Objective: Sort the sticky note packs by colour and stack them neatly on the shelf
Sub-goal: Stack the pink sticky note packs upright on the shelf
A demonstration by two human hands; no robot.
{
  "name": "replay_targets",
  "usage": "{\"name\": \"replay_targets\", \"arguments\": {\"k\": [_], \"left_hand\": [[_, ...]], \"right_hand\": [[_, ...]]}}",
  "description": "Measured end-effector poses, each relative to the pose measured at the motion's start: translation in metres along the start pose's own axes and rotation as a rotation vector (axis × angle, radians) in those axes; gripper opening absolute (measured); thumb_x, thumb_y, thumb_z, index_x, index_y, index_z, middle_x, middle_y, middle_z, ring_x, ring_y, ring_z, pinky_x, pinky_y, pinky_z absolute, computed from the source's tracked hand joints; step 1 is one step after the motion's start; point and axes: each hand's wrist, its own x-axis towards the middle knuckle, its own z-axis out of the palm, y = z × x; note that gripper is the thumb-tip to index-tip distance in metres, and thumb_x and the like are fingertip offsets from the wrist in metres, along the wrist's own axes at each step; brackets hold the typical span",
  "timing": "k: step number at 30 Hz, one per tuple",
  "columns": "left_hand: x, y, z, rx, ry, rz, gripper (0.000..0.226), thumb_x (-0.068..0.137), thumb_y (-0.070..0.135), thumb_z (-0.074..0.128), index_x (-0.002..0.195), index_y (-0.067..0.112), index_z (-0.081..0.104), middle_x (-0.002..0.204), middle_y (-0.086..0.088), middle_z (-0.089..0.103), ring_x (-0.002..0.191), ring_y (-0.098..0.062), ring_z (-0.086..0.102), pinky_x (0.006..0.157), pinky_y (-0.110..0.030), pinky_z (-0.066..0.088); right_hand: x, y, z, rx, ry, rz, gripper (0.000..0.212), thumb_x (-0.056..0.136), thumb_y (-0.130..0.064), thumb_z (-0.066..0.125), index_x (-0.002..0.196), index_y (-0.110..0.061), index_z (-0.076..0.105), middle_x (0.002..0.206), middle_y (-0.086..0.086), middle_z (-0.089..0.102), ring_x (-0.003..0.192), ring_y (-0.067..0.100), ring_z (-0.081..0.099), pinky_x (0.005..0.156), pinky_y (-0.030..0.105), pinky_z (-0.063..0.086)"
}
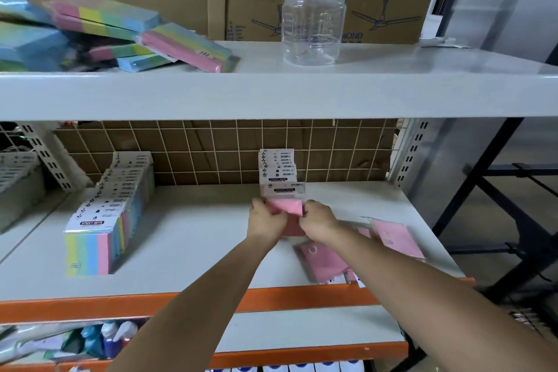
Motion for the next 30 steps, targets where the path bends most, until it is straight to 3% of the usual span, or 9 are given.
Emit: {"name": "replay_targets", "arguments": {"k": [6, 14, 20, 26, 30], "left_hand": [[0.003, -0.003, -0.001, -0.025, -0.027, -0.019, 0.048, 0.088, 0.007, 0.046, 0.134, 0.004, 0.033, 0.134, -0.017, 0.041, 0.115, -0.034, 0.050, 0.092, -0.034, 0.043], [0.013, -0.010, -0.007, -0.062, -0.107, -0.022, 0.068, 0.083, -0.003, 0.044, 0.146, 0.016, 0.026, 0.136, -0.013, 0.047, 0.122, -0.031, 0.047, 0.092, -0.028, 0.040], [0.023, -0.014, -0.009, -0.057, -0.207, -0.019, 0.085, 0.060, 0.023, 0.040, 0.145, 0.022, 0.030, 0.135, -0.007, 0.054, 0.122, -0.028, 0.051, 0.103, -0.034, 0.042], [0.022, -0.018, -0.010, -0.019, -0.256, -0.024, 0.083, 0.059, 0.026, 0.033, 0.142, 0.017, 0.035, 0.136, -0.007, 0.053, 0.124, -0.027, 0.049, 0.104, -0.033, 0.039], [0.028, -0.023, -0.007, 0.008, -0.276, -0.049, 0.079, 0.063, 0.028, 0.043, 0.140, 0.017, 0.036, 0.134, -0.008, 0.055, 0.120, -0.027, 0.052, 0.101, -0.034, 0.043]], "right_hand": [[0.011, -0.006, 0.022, -0.023, 0.078, 0.020, 0.031, 0.092, -0.005, 0.041, 0.120, -0.006, 0.053, 0.123, 0.018, 0.060, 0.112, 0.034, 0.058, 0.087, 0.032, 0.046], [0.028, -0.009, 0.028, -0.153, 0.183, -0.003, 0.027, 0.098, -0.022, 0.044, 0.120, -0.008, 0.052, 0.121, 0.016, 0.061, 0.111, 0.034, 0.059, 0.080, 0.033, 0.045], [0.037, -0.013, 0.029, -0.182, 0.234, 0.027, 0.026, 0.098, -0.021, 0.043, 0.118, -0.008, 0.052, 0.119, 0.015, 0.062, 0.109, 0.033, 0.060, 0.072, 0.029, 0.039], [0.039, -0.010, 0.027, -0.223, 0.200, 0.053, 0.029, 0.095, -0.025, 0.048, 0.117, -0.006, 0.053, 0.118, 0.014, 0.061, 0.109, 0.032, 0.060, 0.073, 0.028, 0.041], [0.042, -0.009, 0.028, -0.282, 0.136, 0.042, 0.031, 0.094, -0.027, 0.049, 0.120, -0.011, 0.055, 0.122, 0.011, 0.061, 0.113, 0.029, 0.059, 0.079, 0.028, 0.044]]}}
